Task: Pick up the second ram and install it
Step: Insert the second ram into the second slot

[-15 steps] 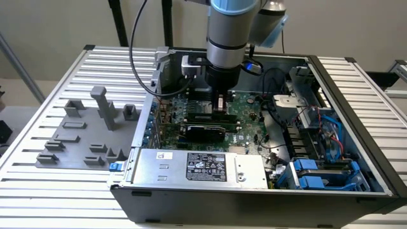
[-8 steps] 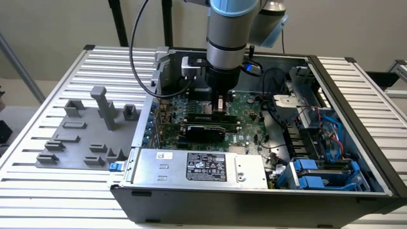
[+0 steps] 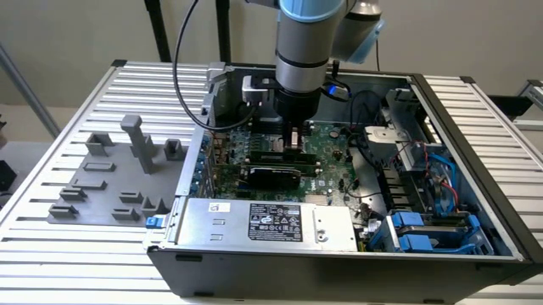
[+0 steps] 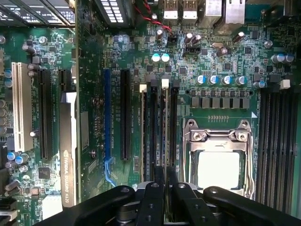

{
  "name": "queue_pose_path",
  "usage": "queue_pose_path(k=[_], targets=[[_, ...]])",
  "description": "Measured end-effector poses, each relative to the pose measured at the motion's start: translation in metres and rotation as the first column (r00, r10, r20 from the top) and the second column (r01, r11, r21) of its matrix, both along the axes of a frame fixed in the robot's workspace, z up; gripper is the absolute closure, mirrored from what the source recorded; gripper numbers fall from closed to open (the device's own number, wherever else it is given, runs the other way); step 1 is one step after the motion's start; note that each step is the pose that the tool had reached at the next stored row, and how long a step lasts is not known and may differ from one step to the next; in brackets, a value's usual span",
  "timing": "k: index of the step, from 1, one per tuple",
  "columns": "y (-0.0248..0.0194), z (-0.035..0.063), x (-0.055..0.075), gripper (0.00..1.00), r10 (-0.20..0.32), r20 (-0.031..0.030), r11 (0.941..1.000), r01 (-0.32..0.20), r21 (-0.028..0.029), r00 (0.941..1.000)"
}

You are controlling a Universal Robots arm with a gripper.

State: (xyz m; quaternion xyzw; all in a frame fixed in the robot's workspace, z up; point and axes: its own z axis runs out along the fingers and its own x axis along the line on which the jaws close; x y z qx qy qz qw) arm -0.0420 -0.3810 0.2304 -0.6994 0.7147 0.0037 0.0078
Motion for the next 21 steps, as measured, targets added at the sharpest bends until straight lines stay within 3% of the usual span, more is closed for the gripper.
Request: queue_pose_path(k=[21], targets=[[0.0015, -0.0044, -0.0001, 1.0, 0.0, 0.0011, 1.0, 0.0, -0.0001, 1.0]])
